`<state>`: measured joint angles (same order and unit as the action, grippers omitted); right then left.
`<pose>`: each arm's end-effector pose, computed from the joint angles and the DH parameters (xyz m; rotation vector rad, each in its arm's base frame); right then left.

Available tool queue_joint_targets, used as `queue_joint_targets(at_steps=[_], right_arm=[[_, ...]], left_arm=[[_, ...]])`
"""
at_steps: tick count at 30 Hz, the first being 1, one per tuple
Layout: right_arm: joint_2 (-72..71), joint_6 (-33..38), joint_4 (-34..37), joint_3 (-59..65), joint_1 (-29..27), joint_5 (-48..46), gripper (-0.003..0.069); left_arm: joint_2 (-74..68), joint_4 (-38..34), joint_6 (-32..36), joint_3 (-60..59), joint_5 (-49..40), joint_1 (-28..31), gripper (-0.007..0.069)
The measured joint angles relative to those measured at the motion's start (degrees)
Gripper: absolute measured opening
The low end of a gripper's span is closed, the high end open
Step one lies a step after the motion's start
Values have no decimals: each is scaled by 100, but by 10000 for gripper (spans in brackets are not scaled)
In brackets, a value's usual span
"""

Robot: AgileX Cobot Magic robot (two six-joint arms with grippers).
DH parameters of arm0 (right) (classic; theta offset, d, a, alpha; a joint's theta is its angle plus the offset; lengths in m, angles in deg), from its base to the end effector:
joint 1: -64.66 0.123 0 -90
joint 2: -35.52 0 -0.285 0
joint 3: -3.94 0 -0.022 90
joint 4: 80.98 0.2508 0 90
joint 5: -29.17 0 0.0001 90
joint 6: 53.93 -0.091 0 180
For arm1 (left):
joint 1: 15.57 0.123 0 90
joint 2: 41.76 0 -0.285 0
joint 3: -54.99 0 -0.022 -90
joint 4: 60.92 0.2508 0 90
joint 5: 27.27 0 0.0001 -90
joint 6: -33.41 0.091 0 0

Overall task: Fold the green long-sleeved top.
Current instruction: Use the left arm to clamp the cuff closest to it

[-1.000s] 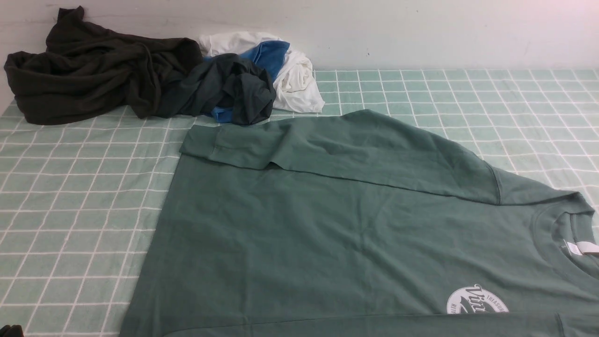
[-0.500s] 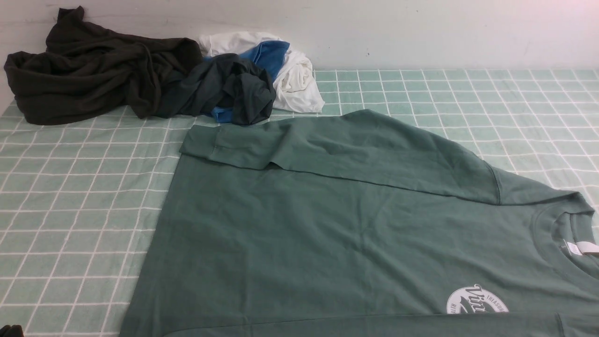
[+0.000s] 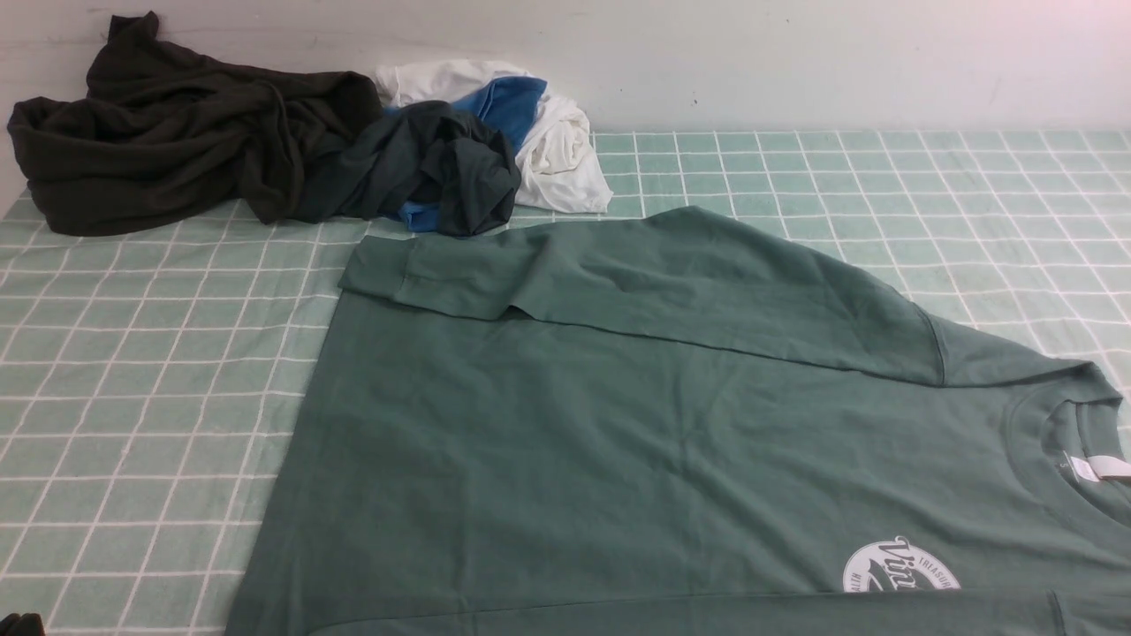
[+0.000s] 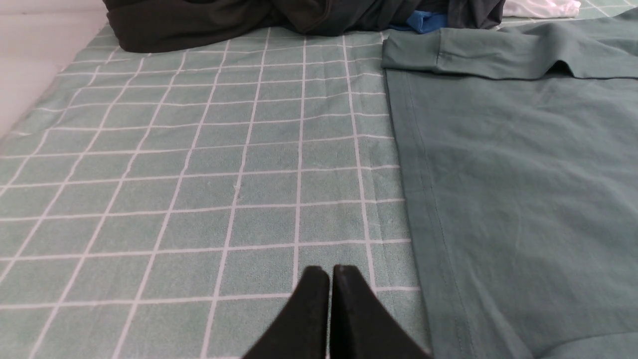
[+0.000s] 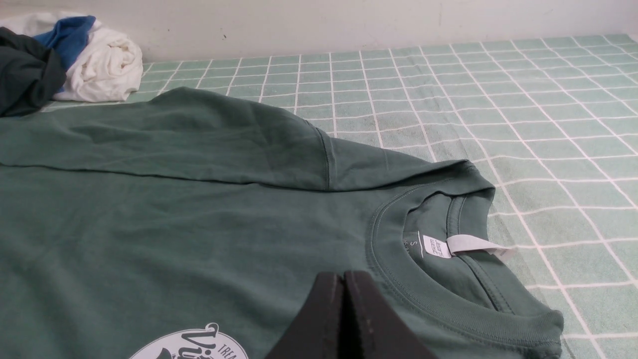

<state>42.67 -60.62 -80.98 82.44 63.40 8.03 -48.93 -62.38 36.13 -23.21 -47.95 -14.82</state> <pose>0.0527 -0.0012 0.1731 0.1292 1.8599 0.0656 0.0529 -0.0001 0.1755 0.0160 1.8508 0.0173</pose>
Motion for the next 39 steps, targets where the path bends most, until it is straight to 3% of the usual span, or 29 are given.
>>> queue_joint_targets(at_steps=[30, 39], right_arm=[[0, -64, 0, 0, 0, 0, -14], [0, -64, 33, 0, 0, 0, -14]], left_arm=[[0, -46, -6, 0, 30, 0, -3], [0, -825, -39, -15, 47, 0, -3]])
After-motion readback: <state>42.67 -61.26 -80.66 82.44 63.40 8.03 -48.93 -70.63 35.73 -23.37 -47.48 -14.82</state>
